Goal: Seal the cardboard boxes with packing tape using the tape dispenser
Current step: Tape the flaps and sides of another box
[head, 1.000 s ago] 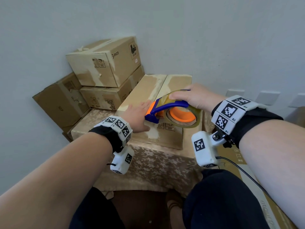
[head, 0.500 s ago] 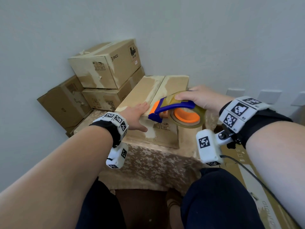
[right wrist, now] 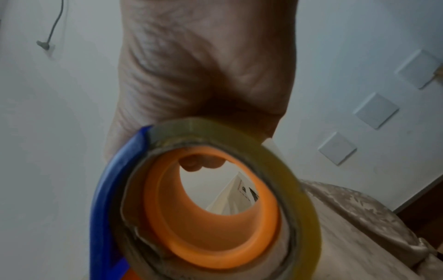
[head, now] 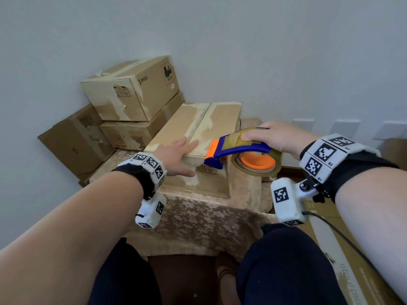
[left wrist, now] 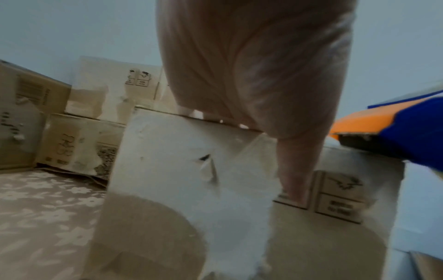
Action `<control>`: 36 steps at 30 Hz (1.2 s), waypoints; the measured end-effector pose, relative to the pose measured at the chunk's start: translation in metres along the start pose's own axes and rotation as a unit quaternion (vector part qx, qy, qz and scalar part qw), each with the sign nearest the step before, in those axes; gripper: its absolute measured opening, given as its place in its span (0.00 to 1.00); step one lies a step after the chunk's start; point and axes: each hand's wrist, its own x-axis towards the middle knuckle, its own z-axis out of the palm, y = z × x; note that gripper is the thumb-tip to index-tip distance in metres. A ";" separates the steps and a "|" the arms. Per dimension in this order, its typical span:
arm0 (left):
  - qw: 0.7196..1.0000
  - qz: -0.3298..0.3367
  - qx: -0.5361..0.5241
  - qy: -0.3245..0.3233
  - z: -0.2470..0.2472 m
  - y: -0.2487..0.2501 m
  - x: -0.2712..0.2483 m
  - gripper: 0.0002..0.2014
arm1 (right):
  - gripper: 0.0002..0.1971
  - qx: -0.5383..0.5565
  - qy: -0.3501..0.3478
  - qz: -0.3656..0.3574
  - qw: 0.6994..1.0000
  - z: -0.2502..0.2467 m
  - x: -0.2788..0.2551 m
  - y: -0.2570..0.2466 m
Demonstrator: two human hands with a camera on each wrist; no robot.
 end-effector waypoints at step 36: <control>0.997 0.063 -0.043 0.034 -0.002 -0.022 0.026 0.38 | 0.17 0.068 0.013 0.011 0.998 0.050 0.023 0.000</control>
